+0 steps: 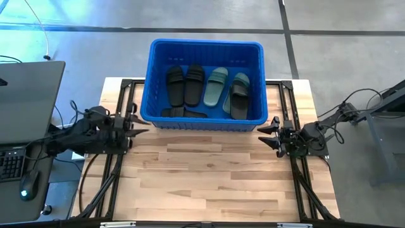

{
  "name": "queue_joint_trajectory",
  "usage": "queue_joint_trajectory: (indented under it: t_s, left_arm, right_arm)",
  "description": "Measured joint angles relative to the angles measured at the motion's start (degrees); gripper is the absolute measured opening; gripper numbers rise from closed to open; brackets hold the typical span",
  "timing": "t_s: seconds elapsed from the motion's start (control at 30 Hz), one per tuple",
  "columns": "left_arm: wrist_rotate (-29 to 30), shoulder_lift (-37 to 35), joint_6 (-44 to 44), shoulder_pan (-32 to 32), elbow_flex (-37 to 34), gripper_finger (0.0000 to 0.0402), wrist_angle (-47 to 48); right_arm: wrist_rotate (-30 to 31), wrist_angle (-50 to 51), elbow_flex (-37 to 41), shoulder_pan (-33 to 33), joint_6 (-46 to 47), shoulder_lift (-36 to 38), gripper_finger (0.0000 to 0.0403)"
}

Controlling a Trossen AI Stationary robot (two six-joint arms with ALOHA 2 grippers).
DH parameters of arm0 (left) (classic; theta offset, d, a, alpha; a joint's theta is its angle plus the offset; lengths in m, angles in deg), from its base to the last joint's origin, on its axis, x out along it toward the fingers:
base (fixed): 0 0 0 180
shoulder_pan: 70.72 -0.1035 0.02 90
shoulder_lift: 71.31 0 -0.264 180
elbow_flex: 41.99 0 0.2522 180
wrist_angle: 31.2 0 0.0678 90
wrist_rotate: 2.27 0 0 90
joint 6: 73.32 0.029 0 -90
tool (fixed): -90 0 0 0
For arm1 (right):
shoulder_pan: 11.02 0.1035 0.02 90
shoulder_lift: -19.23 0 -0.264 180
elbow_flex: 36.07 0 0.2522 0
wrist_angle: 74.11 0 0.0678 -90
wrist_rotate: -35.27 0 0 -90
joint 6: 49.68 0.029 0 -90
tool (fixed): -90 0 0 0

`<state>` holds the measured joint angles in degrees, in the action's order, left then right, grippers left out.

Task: Pick and place slides into bin
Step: Return to Home Position

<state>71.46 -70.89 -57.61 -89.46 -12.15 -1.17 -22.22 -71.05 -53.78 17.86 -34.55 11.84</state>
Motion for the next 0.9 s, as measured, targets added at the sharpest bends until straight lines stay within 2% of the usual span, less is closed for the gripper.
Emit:
queue_joint_trajectory:
  t_s: [0.13,0.23,0.47,0.73,0.9]
  left_arm:
    - [-7.8,0.0,-1.3,0.0,-4.6,0.009,-7.9]
    - [-10.3,0.0,-3.2,0.0,-7.7,0.009,-13.9]
    - [-9.4,0.0,-3.3,0.8,-10.6,0.009,-14.0]
    - [-2.3,-0.2,-0.8,5.2,-11.9,0.009,-14.5]
    - [-0.4,-0.1,-0.3,7.3,-11.9,0.009,-13.9]
  right_arm:
    - [0.0,0.2,0.0,0.0,0.2,0.0,0.0194]
    - [0.5,0.2,0.0,0.0,1.1,0.0,0.0195]
    - [1.2,0.4,0.0,0.0,1.9,0.0,0.0195]
    - [5.1,5.4,0.0,0.0,5.8,-0.1,0.0195]
    - [8.0,7.6,0.0,0.0,6.7,-0.4,0.0195]
